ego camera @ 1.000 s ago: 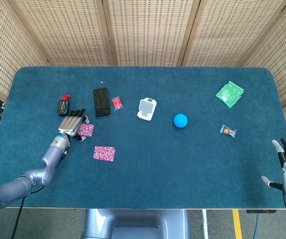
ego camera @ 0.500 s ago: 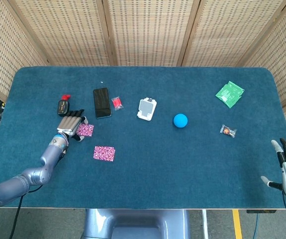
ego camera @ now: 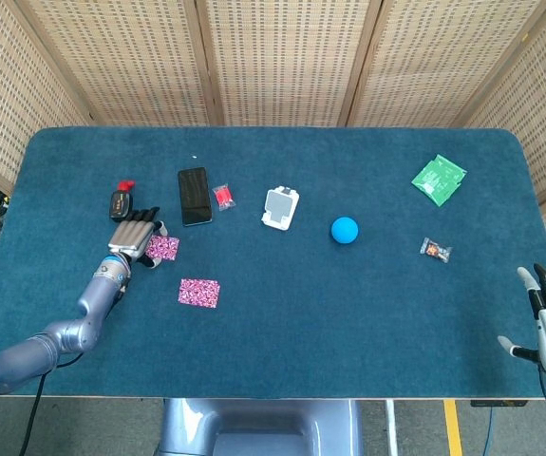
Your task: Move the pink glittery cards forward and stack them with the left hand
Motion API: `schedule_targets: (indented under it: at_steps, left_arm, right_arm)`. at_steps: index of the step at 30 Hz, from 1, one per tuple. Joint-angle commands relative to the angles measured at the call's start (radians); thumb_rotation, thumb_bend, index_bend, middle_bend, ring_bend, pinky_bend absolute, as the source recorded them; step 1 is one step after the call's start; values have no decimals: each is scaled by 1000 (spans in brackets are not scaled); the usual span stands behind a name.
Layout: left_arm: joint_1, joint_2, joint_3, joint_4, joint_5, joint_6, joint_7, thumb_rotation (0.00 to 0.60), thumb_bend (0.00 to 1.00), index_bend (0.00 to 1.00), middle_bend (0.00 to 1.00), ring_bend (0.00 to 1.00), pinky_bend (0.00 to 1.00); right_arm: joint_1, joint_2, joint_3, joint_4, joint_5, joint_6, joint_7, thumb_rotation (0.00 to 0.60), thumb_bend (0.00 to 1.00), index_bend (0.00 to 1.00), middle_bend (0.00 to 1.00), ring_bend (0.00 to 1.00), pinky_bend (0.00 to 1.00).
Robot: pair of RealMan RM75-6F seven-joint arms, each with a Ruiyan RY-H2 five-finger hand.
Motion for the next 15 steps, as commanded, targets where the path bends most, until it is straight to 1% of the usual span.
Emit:
schedule_targets:
  at_steps: [1, 5, 6, 8, 10, 12, 15]
  left_arm:
    - [2, -3, 1, 3, 0, -2, -5, 600, 283, 340, 0, 0, 0]
    - [5, -9, 4, 10, 6, 0, -11, 600, 283, 351, 0, 0, 0]
    - [6, -10, 4, 12, 8, 1, -12, 600, 283, 368, 0, 0, 0]
    - [8, -13, 3, 15, 9, 2, -17, 600, 283, 425, 0, 0, 0]
    - [9, -16, 2, 19, 8, 1, -21, 600, 284, 523, 0, 0, 0]
    - [12, -21, 3, 25, 8, 2, -22, 600, 285, 581, 0, 0, 0]
    - [18, -28, 1, 31, 9, 4, -34, 600, 285, 618, 0, 0, 0]
  right_arm:
    - [0, 0, 0, 0, -1, 1, 0, 600, 0, 0, 0, 0, 0]
    - [-1, -1, -1, -1, -3, 2, -1, 600, 0, 0, 0, 0, 0]
    - [0, -1, -2, -1, -3, 1, -2, 600, 0, 0, 0, 0, 0]
    - [0, -1, -2, -2, -4, 1, -2, 600, 0, 0, 0, 0, 0]
    - [0, -2, -2, -2, -4, 2, -3, 600, 0, 0, 0, 0, 0]
    - [0, -1, -1, -2, -3, 2, -2, 600, 0, 0, 0, 0, 0]
    - [1, -1, -2, -2, -4, 0, -1, 600, 0, 0, 0, 0, 0]
